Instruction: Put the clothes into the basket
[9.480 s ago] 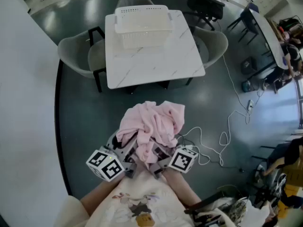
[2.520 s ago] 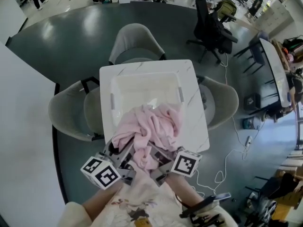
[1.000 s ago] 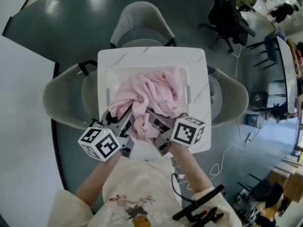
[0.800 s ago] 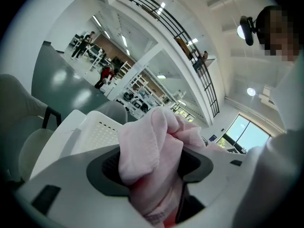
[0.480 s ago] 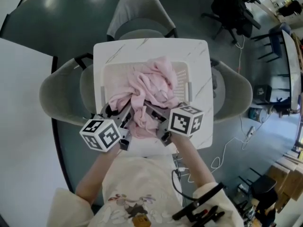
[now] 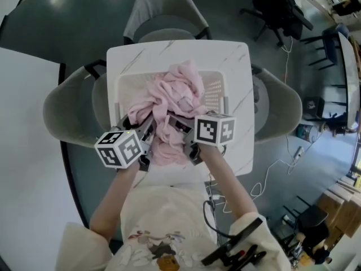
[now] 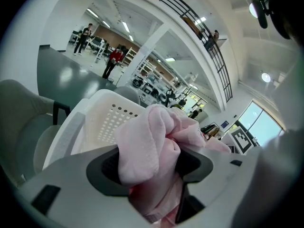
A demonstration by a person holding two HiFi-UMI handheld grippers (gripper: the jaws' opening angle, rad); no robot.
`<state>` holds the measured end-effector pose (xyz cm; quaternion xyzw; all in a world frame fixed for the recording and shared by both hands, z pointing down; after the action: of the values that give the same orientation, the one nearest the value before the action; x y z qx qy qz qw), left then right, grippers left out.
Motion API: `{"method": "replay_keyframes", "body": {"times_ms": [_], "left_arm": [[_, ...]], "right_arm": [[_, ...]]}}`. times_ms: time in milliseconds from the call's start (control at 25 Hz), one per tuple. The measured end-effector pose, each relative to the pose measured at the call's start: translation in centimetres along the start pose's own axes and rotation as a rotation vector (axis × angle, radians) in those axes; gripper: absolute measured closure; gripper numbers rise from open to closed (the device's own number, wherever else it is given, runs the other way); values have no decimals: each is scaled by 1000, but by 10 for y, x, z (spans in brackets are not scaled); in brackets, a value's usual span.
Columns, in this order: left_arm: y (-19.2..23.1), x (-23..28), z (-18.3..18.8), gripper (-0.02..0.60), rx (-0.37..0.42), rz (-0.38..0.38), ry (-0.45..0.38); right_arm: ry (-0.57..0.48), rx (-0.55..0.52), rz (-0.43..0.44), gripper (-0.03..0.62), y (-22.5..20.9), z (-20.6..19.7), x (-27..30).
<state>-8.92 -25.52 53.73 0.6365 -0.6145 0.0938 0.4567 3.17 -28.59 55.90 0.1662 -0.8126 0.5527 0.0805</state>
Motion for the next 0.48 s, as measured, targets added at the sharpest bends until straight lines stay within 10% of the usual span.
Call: {"method": "replay_keyframes", "body": {"times_ms": [480], "left_arm": [[22,53,-12,293,83,73,140]], "right_arm": [[90,107,-93,201,-52,-3,20]]}}
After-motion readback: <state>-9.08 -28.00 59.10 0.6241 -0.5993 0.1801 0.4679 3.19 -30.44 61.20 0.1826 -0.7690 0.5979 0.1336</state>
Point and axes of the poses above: the fingertips, and each gripper's own axes: x forward along the fingers, y to its left, z out of its top, the point moved 4 cm from there along -x, backward along the fingers, and after that the axes turned 15 degrees about z, right-handed, at the moved point
